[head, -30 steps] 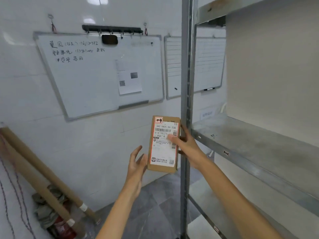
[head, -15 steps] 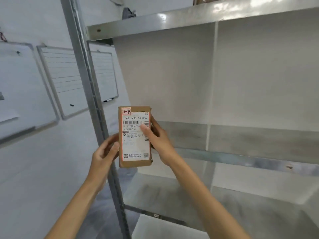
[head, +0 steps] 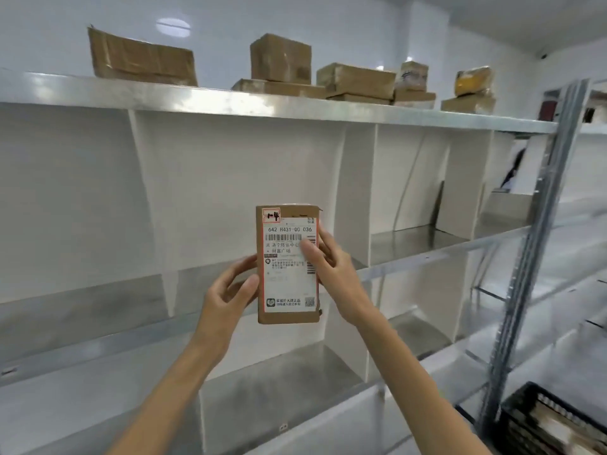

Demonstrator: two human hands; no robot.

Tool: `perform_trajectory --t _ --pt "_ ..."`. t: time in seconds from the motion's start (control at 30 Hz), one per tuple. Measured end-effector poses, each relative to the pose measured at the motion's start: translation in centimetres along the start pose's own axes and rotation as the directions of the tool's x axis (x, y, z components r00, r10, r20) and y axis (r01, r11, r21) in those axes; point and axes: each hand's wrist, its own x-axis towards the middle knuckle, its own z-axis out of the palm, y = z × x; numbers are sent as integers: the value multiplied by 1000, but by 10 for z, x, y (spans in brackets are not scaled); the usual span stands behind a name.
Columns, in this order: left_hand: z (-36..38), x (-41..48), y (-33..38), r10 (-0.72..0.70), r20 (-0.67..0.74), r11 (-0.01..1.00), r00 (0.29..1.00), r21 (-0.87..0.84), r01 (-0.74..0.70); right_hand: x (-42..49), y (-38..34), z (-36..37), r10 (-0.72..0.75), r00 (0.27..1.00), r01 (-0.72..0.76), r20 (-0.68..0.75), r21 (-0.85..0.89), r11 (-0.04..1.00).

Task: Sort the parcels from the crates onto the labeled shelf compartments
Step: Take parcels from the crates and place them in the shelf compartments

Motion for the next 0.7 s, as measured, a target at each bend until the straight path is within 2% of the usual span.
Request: perform_trajectory --t 0.17,0.33,0.53,0.7 --pt "128 17 -31 -46 163 995 986 -80 59 -34 -3 -111 -58 965 38 -256 -82 996" --pt "252 18 -54 -102 297 983 949 -115 142 -71 -2 -223 -47 887 -21 -459 -142 990" --pt "385 7 -89 -110 412 979 904 -111 170 -118 -3 -352 -38 812 -87 -583 -185 979" --pt "470 2 -110 -113 448 987 887 -55 153 -146 -2 -434 -53 783 -139 -620 -258 956"
